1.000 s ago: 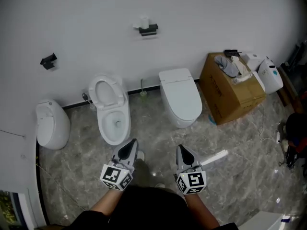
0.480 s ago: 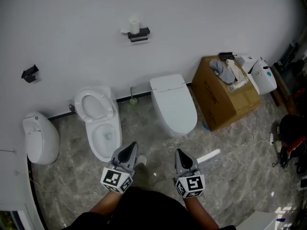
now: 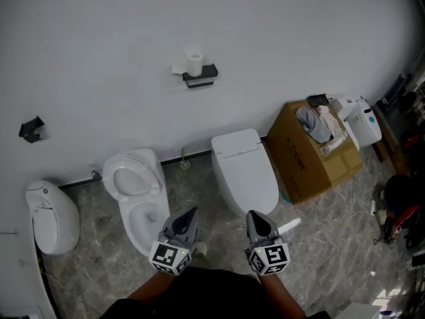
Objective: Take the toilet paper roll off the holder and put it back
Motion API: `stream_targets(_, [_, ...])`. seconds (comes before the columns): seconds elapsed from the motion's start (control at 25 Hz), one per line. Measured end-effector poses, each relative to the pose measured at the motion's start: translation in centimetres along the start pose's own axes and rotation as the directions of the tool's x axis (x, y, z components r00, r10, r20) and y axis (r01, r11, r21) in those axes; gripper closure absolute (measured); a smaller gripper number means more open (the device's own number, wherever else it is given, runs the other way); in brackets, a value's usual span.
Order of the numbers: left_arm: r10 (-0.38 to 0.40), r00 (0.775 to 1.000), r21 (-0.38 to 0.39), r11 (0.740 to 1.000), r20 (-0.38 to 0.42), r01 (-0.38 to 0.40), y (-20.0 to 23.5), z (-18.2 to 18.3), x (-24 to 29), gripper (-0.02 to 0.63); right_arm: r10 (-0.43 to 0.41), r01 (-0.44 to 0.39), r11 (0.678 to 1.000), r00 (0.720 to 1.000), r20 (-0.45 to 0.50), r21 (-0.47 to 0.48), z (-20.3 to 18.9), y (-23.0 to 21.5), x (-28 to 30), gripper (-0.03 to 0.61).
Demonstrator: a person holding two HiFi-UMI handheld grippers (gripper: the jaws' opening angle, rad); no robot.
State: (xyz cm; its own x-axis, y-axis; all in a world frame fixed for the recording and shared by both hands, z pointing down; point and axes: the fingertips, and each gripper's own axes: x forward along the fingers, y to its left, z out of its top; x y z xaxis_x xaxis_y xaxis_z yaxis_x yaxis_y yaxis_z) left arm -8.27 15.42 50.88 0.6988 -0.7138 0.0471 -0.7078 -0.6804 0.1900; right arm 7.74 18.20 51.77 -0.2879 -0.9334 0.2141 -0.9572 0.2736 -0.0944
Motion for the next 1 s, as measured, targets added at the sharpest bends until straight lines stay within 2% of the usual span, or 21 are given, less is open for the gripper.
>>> stream_targets(0.32, [-0.007, 1.0, 0.001, 1.0, 0.0, 0.007, 5.4, 2.0, 5.1, 0.607, 0.014, -0.014, 1.0, 0.999, 0.029, -0.02, 3.1, -0.1, 7.7, 0.58])
stream_targets(0.56, [0.045, 0.999, -0.011, 0.999, 0.028, -0.045, 9.0, 3.1, 8.6, 0.607, 0.025, -0.024, 0.999, 0.999, 0.048, -0.029, 4.5, -2.0, 12.9, 0.58])
stream_targets(0.8, [0.103, 0.993, 0.028, 0.994, 0.051, -0.105, 13.9, 4.6, 14.0, 0.607, 0.077, -0.076, 0.997, 0.994, 0.074, -0.02, 5.8, -4.5, 20.1, 0.58])
stream_targets(1.0, [0.166, 0.984, 0.019, 0.986, 0.068, -0.168, 17.9, 6.8, 20.2, 0.607, 0.14, -0.14, 0.99, 0.986, 0.088, -0.003, 8.5, -7.7, 26.6, 0.58])
